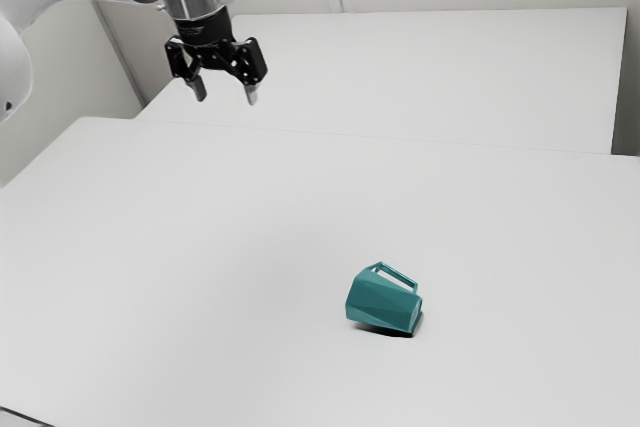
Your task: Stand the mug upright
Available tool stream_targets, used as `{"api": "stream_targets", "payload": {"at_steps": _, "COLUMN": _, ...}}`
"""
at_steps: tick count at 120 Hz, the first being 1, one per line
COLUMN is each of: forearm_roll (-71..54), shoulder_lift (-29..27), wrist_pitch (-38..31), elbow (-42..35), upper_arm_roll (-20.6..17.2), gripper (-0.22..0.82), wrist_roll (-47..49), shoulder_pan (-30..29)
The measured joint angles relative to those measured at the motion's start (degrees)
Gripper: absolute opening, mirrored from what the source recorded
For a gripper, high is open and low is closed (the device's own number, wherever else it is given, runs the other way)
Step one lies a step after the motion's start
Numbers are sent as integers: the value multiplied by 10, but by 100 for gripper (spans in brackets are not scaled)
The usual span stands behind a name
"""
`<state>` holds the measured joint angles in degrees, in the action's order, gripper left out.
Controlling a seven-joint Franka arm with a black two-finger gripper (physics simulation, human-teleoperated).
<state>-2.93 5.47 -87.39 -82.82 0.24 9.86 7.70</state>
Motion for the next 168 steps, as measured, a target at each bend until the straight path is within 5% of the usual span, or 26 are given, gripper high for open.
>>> {"api": "stream_targets", "payload": {"at_steps": 30, "forearm_roll": 15, "shoulder_lift": -19, "wrist_pitch": -6, "elbow": -24, "upper_arm_roll": 0, "gripper": 60, "wrist_roll": 2, "shoulder_pan": -1}}
{"api": "stream_targets", "payload": {"at_steps": 78, "forearm_roll": 199, "shoulder_lift": -93, "wrist_pitch": -161, "elbow": -294, "upper_arm_roll": -13, "gripper": 60, "wrist_roll": -11, "shoulder_pan": -50}}
{"api": "stream_targets", "payload": {"at_steps": 120, "forearm_roll": 383, "shoulder_lift": -28, "wrist_pitch": -313, "elbow": -375, "upper_arm_roll": -46, "gripper": 60, "wrist_roll": -63, "shoulder_pan": -24}}
{"api": "stream_targets", "payload": {"at_steps": 168, "forearm_roll": 501, "shoulder_lift": 58, "wrist_pitch": -295, "elbow": -378, "upper_arm_roll": -52, "gripper": 60, "wrist_roll": -176, "shoulder_pan": -48}}
